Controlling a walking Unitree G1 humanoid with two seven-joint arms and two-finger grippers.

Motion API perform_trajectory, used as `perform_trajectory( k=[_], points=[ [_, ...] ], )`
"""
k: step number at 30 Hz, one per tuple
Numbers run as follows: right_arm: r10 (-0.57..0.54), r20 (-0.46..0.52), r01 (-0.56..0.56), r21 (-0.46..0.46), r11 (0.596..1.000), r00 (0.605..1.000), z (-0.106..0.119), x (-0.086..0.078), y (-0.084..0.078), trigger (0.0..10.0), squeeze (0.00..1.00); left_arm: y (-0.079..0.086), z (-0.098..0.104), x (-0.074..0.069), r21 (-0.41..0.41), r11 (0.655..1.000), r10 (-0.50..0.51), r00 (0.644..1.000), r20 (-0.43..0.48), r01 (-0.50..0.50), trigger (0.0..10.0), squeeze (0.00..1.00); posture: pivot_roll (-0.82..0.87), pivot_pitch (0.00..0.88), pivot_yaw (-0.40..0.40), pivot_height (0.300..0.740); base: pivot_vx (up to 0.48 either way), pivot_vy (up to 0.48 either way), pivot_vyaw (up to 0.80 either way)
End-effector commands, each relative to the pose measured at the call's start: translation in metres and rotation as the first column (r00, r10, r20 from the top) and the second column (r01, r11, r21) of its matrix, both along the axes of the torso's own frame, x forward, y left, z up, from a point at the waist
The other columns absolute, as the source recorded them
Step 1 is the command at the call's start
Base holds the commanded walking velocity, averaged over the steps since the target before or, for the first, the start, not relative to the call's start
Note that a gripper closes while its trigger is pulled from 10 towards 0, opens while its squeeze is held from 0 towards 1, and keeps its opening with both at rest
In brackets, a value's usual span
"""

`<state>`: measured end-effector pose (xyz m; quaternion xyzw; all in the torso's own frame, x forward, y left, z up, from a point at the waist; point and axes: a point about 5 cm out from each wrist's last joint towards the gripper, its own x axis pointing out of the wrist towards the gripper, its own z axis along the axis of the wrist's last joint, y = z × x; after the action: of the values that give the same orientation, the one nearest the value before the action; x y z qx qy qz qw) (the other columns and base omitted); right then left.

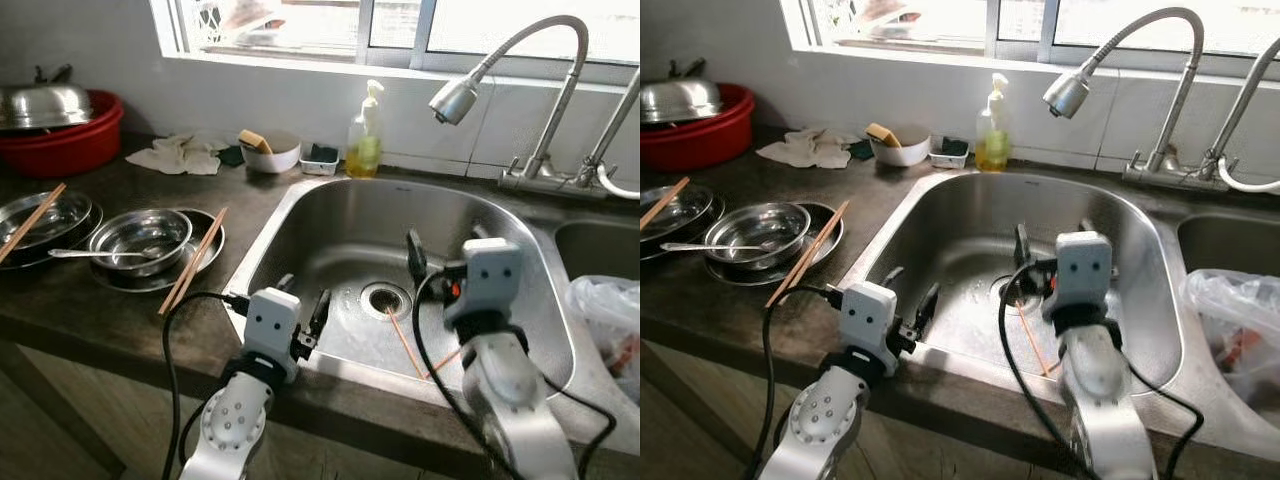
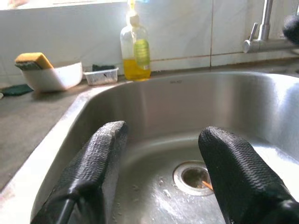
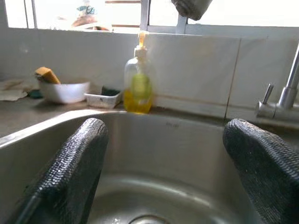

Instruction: Kitchen organization

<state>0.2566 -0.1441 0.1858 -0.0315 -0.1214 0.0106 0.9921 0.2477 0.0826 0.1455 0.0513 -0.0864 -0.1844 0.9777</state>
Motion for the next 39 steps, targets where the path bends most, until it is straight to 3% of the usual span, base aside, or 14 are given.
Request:
perform_trajectory(
  k=[1, 7, 39],
  points=[
    [0.021, 0.044, -0.021, 0.015, 1.000, 0.999, 0.0096, -0.0083, 0.0038, 10.0, 0.00, 0.0010, 0.0052, -0.0015, 0.000, 1.000, -0.004, 1.000, 0.009, 0.004, 10.0, 0.00, 0.00, 0.000, -0.018, 0.740, 0.000, 0.000, 0.00],
    [0.017, 0.034, -0.018, 0.025, 1.000, 0.999, 0.0094, -0.0126, 0.0042, 10.0, 0.00, 0.0001, 0.0038, -0.0042, 0.000, 1.000, -0.013, 1.000, 0.001, 0.013, 10.0, 0.00, -0.01, 0.000, -0.015, 0.740, 0.000, 0.000, 0.00],
    [0.058, 0.011, -0.059, 0.013, 0.998, 0.998, 0.0070, -0.0097, 0.0093, 10.0, 0.00, -0.0019, -0.0001, -0.0083, 0.031, 0.999, -0.025, 1.000, -0.009, 0.025, 10.0, 0.00, 0.00, 0.000, -0.021, 0.740, -0.299, 0.000, 0.00]
  ],
)
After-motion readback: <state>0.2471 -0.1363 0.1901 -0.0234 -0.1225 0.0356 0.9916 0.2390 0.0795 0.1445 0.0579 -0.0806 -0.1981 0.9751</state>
